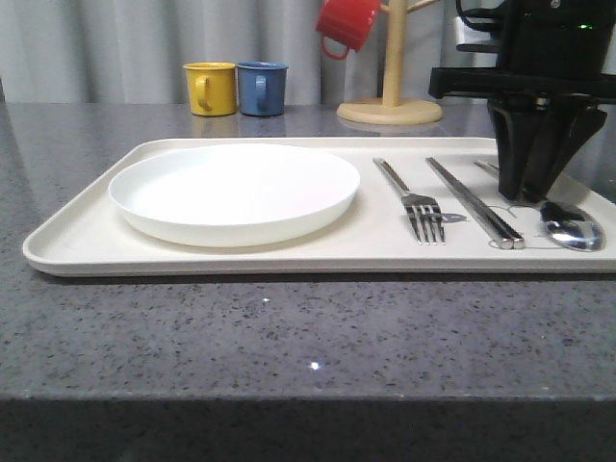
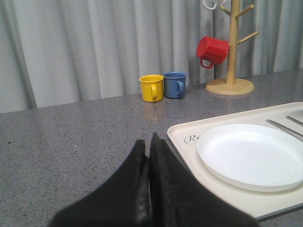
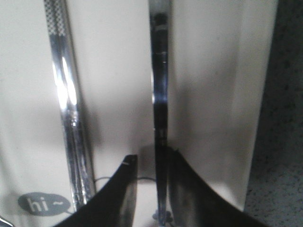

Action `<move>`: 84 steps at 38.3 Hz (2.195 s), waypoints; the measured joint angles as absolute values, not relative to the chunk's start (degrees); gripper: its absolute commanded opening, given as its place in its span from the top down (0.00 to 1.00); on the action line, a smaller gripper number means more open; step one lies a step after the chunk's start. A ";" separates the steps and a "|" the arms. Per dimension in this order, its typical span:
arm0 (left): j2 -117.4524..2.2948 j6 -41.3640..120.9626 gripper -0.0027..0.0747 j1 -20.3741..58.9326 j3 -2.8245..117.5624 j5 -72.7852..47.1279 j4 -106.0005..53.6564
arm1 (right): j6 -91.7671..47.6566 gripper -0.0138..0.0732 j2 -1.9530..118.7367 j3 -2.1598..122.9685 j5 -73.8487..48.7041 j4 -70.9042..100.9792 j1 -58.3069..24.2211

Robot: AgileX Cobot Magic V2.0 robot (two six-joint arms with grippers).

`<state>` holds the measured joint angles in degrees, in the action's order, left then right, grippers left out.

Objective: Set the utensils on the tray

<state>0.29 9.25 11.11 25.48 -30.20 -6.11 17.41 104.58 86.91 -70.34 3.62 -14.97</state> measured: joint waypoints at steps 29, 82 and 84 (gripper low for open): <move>0.29 9.25 0.99 11.11 25.48 -30.20 -6.11 | 9.54 0.92 88.45 95.84 -71.45 2.49 -14.97; 0.29 9.25 0.99 11.11 25.48 -30.20 -6.11 | 4.30 0.92 5.49 21.33 -27.77 -7.12 -14.97; 0.29 9.25 0.99 11.11 25.48 -30.20 -6.11 | 4.30 0.92 5.49 21.33 -27.77 -7.12 -14.97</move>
<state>0.29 9.25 11.11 25.48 -30.20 -6.11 4.30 5.49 21.33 -27.77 -7.12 -14.97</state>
